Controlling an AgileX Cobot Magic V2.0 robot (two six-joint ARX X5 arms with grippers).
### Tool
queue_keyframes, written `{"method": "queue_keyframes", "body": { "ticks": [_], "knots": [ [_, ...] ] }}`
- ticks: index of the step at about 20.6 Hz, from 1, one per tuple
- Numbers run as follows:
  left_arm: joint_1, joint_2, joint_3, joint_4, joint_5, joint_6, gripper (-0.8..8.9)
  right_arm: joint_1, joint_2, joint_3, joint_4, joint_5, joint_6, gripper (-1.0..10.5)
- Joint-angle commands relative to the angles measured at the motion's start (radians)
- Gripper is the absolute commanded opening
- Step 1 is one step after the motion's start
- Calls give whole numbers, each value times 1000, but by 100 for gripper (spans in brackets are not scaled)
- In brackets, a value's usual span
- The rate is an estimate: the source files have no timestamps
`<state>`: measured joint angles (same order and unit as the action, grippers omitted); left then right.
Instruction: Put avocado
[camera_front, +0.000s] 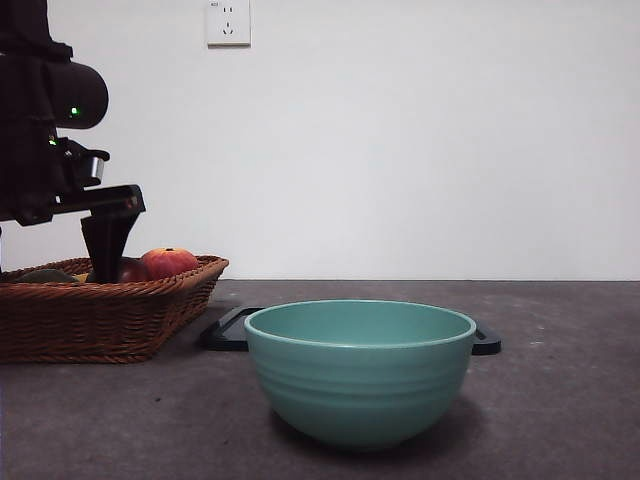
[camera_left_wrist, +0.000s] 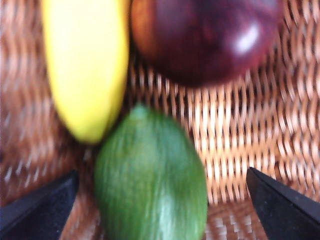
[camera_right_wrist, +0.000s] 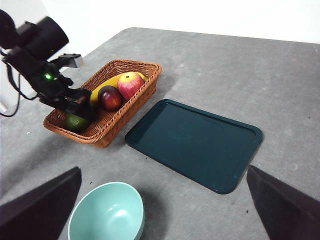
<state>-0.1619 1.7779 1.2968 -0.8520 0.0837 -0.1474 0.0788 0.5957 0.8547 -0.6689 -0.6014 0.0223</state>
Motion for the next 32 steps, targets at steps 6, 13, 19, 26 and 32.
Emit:
{"method": "queue_keyframes", "body": {
  "ticks": [6,13,19,26,32],
  "knots": [
    [-3,71,23,16,-2,7,420,4,2,19,11,-1,-4,634],
    [-3,63,25,6,0,9,121,4,2,19,11,-1,1,634],
    [-4,-56,26,-39,56,16,121,4,2,19,11,-1,1,634],
    [-103,-302,26,-122,99,-11,121,4,2,19,10,-1,1,634],
    [-319,-394,26,-170,101,-79,121,4,2,19,10,-1,1,634]
  ]
}}
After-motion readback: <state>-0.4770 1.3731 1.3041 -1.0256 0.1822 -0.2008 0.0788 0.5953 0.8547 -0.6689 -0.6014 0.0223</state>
